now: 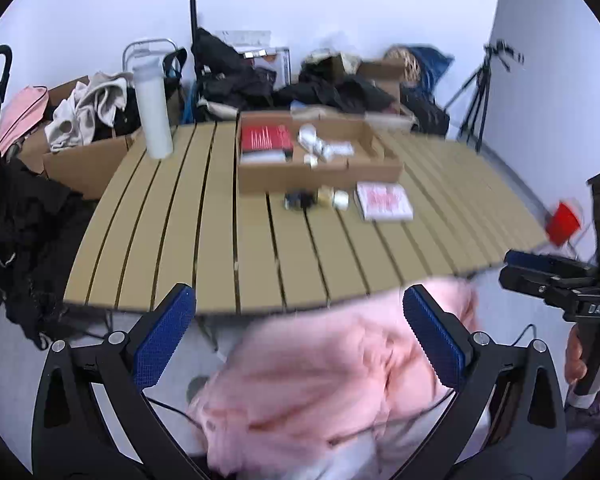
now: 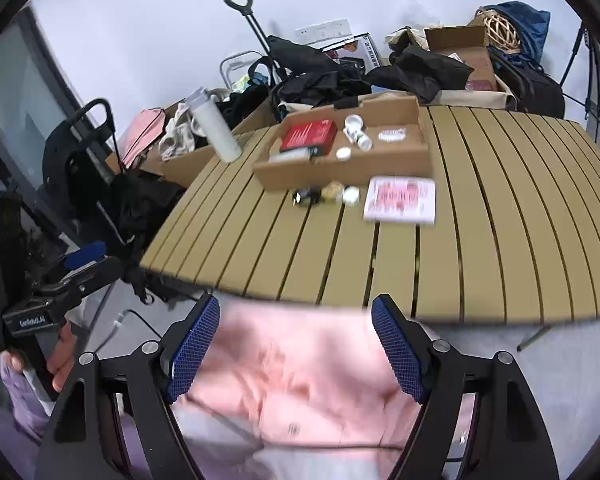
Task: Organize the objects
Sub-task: 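Withdraw both tools from the tray toward the jacket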
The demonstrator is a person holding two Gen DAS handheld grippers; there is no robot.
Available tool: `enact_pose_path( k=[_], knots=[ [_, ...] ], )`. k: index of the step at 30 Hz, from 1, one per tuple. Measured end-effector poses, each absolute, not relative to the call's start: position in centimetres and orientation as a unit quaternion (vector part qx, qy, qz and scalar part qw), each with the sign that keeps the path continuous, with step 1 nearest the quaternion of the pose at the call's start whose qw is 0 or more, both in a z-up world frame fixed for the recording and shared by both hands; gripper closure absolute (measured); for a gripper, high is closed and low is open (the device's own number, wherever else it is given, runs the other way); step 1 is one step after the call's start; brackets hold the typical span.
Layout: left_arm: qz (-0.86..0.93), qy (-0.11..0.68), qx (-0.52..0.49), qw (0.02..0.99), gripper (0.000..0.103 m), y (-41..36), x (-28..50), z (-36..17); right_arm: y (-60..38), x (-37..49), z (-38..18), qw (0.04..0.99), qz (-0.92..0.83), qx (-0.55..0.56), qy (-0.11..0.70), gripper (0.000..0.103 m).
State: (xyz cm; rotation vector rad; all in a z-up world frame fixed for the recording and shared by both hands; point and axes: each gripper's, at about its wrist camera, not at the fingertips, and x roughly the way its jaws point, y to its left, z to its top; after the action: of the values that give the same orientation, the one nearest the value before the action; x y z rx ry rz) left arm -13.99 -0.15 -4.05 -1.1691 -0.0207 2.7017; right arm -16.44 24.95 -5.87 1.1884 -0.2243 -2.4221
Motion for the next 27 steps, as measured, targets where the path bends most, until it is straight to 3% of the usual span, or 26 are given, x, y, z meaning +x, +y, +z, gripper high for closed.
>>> enact_pose_path(
  k=[14,21,25,26,27],
  knots=[
    [0.897,-0.022,-0.436,0.069,0.0,0.0,-16.2,-7.6,25.5,-15.9,-8.5,0.182,-0.88,0.428,-0.095,0.021],
    [0.887,-0.015,-0.434,0.155,0.002,5.5,-22.6,-9.7,27.7,-20.4,-11.5,0.15,-0.874,0.451,-0.102,0.021],
    [0.86,-0.006,-0.474,0.187,0.029,10.1,-29.0,-12.1,30.2,-25.3,-12.7,0.128,-0.88,0.442,-0.118,0.022],
    [0.856,-0.009,-0.478,0.198,0.03,11.2,-30.5,-12.7,30.7,-26.5,-13.2,0.123,-0.879,0.444,-0.124,0.024],
    [0.85,-0.015,-0.483,0.211,0.031,12.5,-32.3,-13.5,31.2,-27.9,-13.7,0.117,-0.875,0.451,-0.131,0.032]
  ],
)
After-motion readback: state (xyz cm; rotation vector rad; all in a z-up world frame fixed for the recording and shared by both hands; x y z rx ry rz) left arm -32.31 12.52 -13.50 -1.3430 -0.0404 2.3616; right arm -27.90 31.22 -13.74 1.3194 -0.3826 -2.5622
